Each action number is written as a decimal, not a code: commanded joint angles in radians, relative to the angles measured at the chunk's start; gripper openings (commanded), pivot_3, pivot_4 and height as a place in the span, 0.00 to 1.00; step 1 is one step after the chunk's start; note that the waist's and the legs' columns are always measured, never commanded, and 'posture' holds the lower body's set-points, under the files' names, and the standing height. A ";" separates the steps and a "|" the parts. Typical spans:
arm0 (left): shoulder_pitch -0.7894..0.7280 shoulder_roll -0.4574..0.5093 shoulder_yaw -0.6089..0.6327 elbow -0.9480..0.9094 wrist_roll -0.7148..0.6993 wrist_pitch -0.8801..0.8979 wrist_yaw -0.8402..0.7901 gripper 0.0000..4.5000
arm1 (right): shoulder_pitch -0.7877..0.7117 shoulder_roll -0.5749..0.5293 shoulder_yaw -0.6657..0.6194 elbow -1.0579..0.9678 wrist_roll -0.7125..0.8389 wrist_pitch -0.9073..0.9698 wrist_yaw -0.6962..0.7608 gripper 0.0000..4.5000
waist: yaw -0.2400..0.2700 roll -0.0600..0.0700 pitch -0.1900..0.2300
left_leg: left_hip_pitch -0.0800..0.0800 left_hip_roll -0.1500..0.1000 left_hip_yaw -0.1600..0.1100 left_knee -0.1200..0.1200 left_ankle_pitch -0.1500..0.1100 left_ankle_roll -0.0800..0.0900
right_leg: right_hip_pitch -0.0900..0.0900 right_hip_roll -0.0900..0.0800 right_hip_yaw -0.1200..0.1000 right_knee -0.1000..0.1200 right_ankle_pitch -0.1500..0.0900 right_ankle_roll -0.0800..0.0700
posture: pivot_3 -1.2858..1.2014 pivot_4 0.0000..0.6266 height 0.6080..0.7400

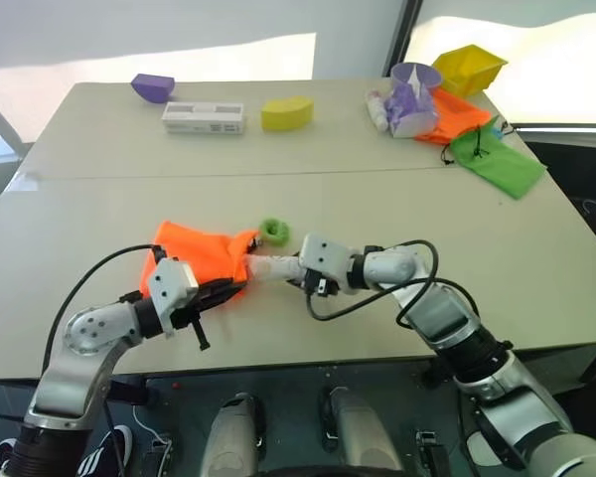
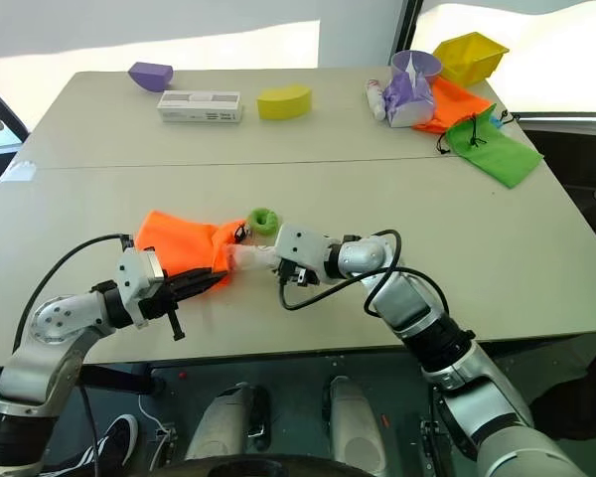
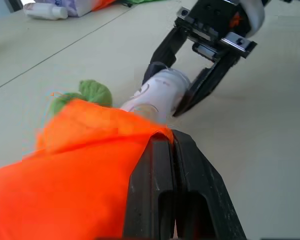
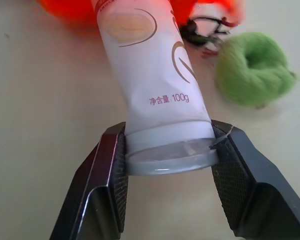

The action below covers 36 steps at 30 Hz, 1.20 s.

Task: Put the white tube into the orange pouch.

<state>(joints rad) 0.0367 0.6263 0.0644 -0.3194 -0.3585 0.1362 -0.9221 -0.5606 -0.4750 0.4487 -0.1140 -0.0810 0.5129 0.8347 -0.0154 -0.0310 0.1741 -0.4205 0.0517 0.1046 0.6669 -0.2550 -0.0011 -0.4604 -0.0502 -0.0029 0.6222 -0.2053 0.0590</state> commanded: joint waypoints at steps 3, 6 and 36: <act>0.012 0.003 0.003 -0.038 0.008 -0.046 0.002 0.00 | 0.007 0.013 -0.004 -0.078 0.067 0.008 0.074 0.40 | -0.003 0.000 0.000 | 0.000 0.000 0.000 0.000 0.000 0.000 | 0.000 0.001 0.000 -0.001 0.000 0.000 | 0.52 0.24 1.00; 0.013 0.004 -0.004 -0.035 0.017 -0.059 0.000 0.00 | -0.008 0.064 0.007 -0.062 0.061 0.014 0.050 0.40 | -0.005 0.000 0.000 | 0.000 0.000 0.000 0.000 0.000 0.000 | 0.000 0.002 0.000 0.000 0.000 0.000 | 0.52 0.24 1.00; 0.004 0.000 -0.024 -0.039 0.030 -0.060 0.013 0.00 | -0.041 0.322 0.074 0.048 0.005 0.080 -0.093 0.40 | -0.005 0.000 0.000 | -0.002 0.001 0.000 0.000 0.000 0.000 | -0.001 0.001 -0.001 0.000 0.000 0.000 | 0.52 0.24 1.00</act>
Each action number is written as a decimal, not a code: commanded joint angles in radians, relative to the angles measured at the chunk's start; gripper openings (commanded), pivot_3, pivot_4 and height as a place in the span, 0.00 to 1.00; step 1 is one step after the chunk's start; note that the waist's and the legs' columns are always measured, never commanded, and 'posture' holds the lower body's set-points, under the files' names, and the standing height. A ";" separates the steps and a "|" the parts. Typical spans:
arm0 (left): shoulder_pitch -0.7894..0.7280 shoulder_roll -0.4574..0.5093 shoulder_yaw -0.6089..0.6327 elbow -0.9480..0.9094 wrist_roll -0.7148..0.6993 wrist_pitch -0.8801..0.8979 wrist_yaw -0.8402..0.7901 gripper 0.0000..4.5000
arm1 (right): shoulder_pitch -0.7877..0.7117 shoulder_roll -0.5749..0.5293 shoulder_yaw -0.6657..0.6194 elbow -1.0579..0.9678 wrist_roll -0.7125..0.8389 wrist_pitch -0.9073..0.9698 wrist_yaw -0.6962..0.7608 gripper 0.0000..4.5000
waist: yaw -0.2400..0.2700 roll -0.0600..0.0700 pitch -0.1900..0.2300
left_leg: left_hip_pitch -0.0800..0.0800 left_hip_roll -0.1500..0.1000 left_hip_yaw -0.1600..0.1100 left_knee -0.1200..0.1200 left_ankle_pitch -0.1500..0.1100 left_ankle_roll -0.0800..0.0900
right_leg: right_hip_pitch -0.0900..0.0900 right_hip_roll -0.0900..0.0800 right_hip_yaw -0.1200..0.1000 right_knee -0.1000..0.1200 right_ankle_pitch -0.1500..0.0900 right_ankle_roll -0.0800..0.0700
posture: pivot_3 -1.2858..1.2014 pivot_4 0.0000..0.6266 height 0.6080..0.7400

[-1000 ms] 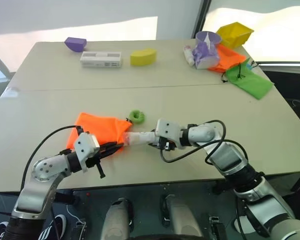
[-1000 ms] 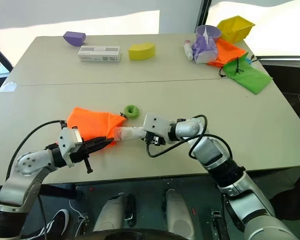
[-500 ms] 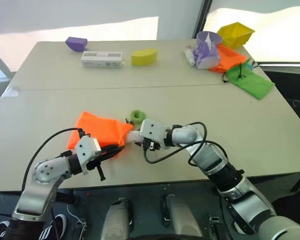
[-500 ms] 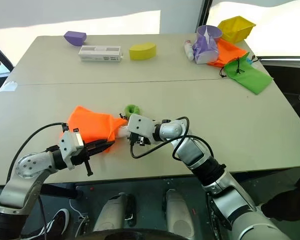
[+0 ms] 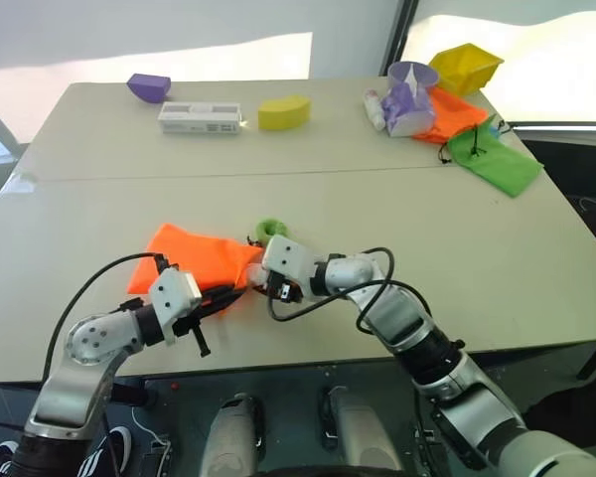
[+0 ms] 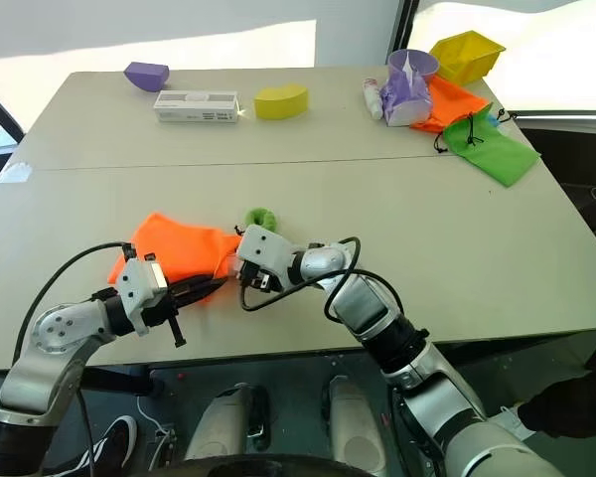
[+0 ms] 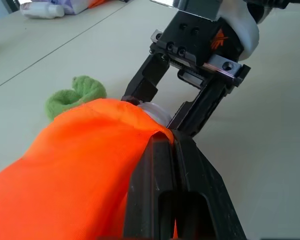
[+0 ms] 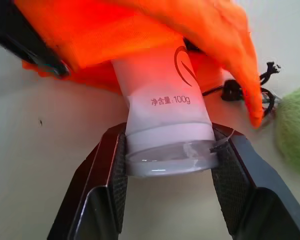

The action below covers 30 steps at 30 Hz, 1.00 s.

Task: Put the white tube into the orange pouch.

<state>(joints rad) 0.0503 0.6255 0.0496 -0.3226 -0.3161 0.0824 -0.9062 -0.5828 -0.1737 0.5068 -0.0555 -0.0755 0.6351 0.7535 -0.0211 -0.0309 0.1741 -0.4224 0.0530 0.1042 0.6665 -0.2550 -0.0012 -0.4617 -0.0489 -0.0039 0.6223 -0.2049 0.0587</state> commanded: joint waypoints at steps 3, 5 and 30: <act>-0.012 -0.001 -0.010 -0.035 -0.012 -0.005 -0.002 0.00 | -0.017 0.050 0.005 -0.007 0.030 -0.050 -0.011 0.40 | 0.000 0.000 0.000 | 0.000 0.000 0.000 0.000 0.000 0.000 | 0.000 0.000 0.000 0.000 0.000 0.000 | 0.52 0.24 1.00; -0.009 -0.001 -0.013 -0.037 -0.008 -0.007 -0.002 0.00 | -0.018 0.062 0.010 -0.004 0.038 -0.063 -0.006 0.40 | 0.000 0.000 0.000 | 0.000 0.000 0.000 0.000 0.000 0.000 | 0.000 0.000 0.000 0.000 0.000 0.000 | 0.52 0.24 1.00; 0.000 0.003 -0.018 -0.030 -0.009 -0.013 -0.004 0.00 | -0.028 -0.241 -0.115 -0.079 0.051 -0.267 0.110 0.98 | 0.002 0.000 0.000 | 0.000 -0.001 0.000 0.000 0.000 0.000 | 0.001 0.000 0.000 -0.002 0.000 0.000 | 0.52 0.24 1.00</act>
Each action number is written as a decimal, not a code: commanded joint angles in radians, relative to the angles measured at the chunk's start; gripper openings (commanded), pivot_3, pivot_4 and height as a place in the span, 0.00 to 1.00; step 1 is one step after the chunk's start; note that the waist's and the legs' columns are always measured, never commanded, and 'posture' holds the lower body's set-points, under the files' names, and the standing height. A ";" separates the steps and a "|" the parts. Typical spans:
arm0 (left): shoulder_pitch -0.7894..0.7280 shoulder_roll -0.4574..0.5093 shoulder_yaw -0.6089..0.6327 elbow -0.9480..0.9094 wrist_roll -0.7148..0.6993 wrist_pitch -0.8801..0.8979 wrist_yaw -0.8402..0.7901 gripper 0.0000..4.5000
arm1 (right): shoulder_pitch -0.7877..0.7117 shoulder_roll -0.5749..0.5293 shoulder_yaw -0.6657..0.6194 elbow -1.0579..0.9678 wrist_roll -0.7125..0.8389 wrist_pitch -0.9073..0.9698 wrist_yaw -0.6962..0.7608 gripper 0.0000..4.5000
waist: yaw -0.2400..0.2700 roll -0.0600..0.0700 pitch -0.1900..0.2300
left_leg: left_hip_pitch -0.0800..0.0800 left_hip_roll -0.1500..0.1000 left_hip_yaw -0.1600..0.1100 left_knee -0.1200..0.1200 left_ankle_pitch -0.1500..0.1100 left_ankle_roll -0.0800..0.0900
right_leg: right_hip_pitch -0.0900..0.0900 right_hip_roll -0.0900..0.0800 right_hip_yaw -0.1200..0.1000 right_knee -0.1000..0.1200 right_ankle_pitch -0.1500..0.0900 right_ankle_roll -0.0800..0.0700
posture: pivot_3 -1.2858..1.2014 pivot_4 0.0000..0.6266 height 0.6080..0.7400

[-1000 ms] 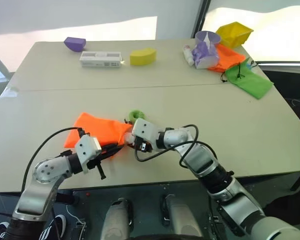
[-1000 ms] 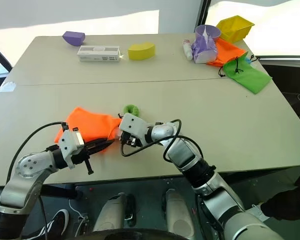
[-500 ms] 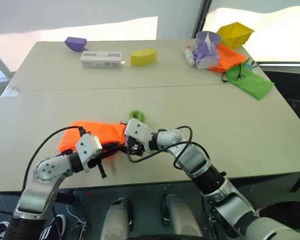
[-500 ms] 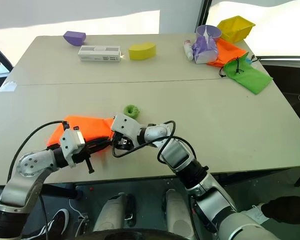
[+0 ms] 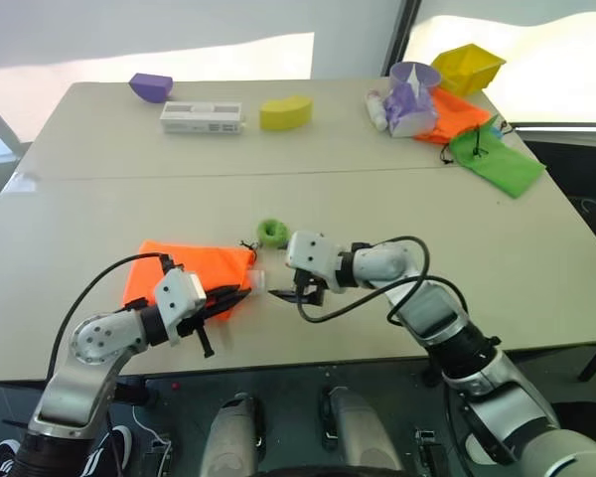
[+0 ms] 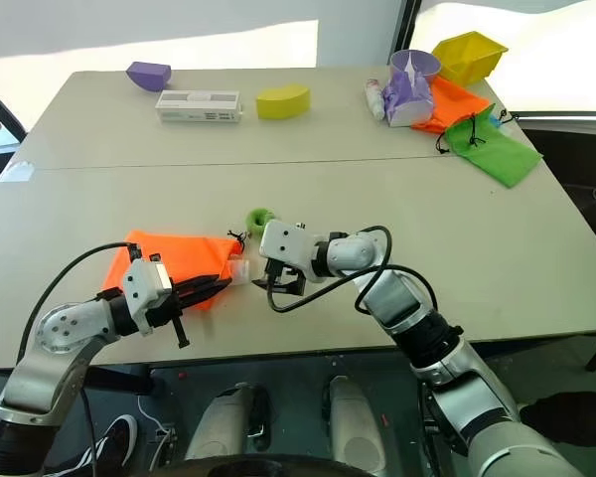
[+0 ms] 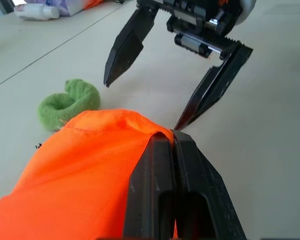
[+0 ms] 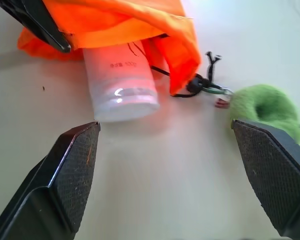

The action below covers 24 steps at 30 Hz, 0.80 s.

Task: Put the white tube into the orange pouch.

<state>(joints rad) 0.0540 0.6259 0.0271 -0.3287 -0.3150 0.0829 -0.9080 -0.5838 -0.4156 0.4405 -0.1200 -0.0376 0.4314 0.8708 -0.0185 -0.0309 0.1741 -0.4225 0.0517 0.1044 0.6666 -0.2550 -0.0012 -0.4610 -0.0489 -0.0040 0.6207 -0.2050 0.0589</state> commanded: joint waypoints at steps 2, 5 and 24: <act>-0.005 0.002 0.004 -0.023 -0.010 -0.014 -0.002 0.00 | -0.044 0.004 -0.061 0.026 -0.007 -0.159 -0.033 0.98 | 0.000 0.000 0.000 | 0.000 0.000 0.000 0.000 0.000 0.000 | 0.000 0.001 0.000 0.000 0.000 0.000 | 0.52 0.24 1.00; -0.010 0.001 0.003 -0.016 -0.009 -0.017 -0.005 0.00 | -0.070 0.018 -0.048 0.110 -0.063 -0.302 -0.087 0.98 | -0.001 0.000 0.000 | 0.001 0.000 0.000 0.000 0.000 0.000 | 0.000 0.001 0.000 0.001 0.000 0.000 | 0.52 0.24 1.00; -0.010 -0.003 -0.005 -0.015 -0.004 -0.028 -0.004 0.00 | -0.082 0.215 0.055 0.296 -0.228 -0.614 -0.229 0.93 | -0.001 0.000 0.000 | 0.002 0.001 0.000 0.000 0.000 0.000 | 0.001 0.001 0.000 0.003 0.000 0.000 | 0.52 0.24 1.00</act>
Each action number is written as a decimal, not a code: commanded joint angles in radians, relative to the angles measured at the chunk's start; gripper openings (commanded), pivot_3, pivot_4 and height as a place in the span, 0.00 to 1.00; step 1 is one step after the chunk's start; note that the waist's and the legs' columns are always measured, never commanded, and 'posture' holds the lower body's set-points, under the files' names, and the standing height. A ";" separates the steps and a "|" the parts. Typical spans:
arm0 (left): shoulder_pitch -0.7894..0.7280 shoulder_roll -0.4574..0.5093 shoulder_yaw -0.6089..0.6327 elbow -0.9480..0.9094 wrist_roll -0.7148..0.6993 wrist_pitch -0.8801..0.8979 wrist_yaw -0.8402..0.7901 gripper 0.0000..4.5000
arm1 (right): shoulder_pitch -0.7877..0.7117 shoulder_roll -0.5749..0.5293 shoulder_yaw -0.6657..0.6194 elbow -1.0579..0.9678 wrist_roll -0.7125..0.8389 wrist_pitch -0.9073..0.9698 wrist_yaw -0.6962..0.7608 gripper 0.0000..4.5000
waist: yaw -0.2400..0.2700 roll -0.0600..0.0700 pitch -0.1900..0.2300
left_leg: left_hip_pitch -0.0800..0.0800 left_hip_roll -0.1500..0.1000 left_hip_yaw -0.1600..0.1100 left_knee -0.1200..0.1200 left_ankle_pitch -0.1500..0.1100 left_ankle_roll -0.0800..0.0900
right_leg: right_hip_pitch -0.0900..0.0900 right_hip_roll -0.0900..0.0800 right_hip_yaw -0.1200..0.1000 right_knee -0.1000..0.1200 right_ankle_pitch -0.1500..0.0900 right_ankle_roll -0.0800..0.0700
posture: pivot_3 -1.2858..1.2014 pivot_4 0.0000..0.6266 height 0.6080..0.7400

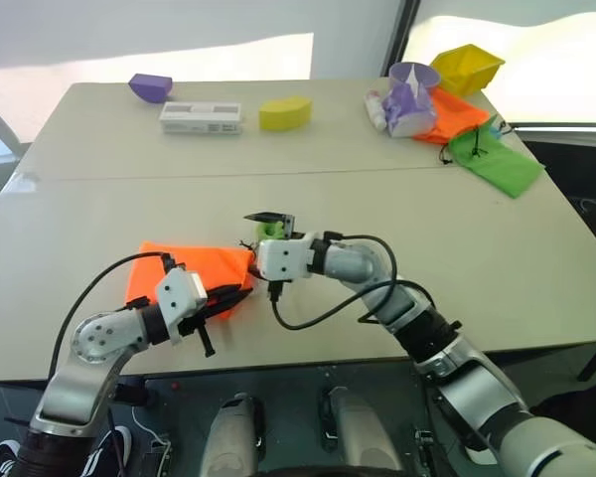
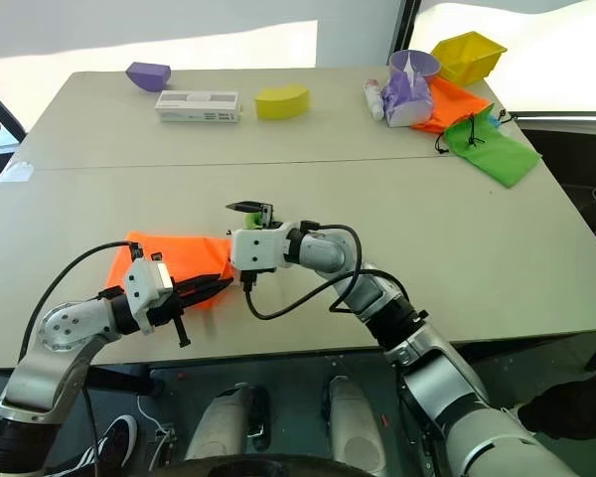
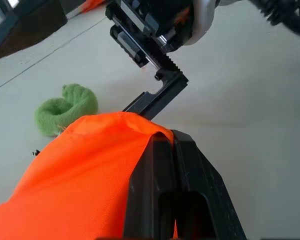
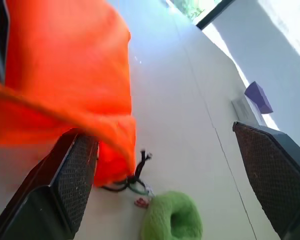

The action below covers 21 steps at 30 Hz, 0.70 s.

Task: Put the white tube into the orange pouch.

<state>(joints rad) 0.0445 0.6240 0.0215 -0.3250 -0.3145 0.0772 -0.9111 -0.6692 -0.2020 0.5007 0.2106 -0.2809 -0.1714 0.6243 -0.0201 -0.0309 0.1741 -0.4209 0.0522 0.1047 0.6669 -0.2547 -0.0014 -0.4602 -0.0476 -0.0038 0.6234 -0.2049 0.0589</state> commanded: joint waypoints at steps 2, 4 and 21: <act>-0.002 -0.002 0.001 -0.018 -0.004 -0.023 -0.001 0.00 | 0.011 -0.006 0.013 -0.030 0.009 -0.012 0.048 0.80 | 0.004 0.000 0.000 | 0.000 0.000 0.000 0.000 0.000 0.000 | 0.000 0.000 0.000 0.000 0.000 0.000 | 0.52 0.24 1.00; -0.003 -0.002 0.000 -0.017 -0.004 -0.024 -0.001 0.00 | 0.008 -0.004 0.023 -0.022 -0.019 -0.024 0.038 0.57 | 0.002 0.000 0.000 | 0.000 0.000 0.000 0.000 0.000 -0.001 | 0.000 -0.001 0.000 0.000 0.000 0.000 | 0.52 0.24 1.00; -0.020 -0.009 0.002 -0.006 0.002 -0.030 0.015 0.00 | 0.003 -0.057 -0.062 -0.011 -0.021 -0.009 0.017 0.00 | 0.003 0.000 0.000 | 0.003 0.000 0.000 0.000 0.001 -0.002 | 0.000 -0.001 0.001 0.005 0.000 0.000 | 0.52 0.24 1.00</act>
<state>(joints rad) 0.0257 0.6170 0.0213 -0.3166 -0.3133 0.0709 -0.8914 -0.6549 -0.2403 0.5011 0.2233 -0.3244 -0.1867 0.6531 -0.0176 -0.0309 0.1741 -0.4181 0.0518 0.1050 0.6672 -0.2536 -0.0033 -0.4599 -0.0485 -0.0033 0.6279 -0.2050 0.0587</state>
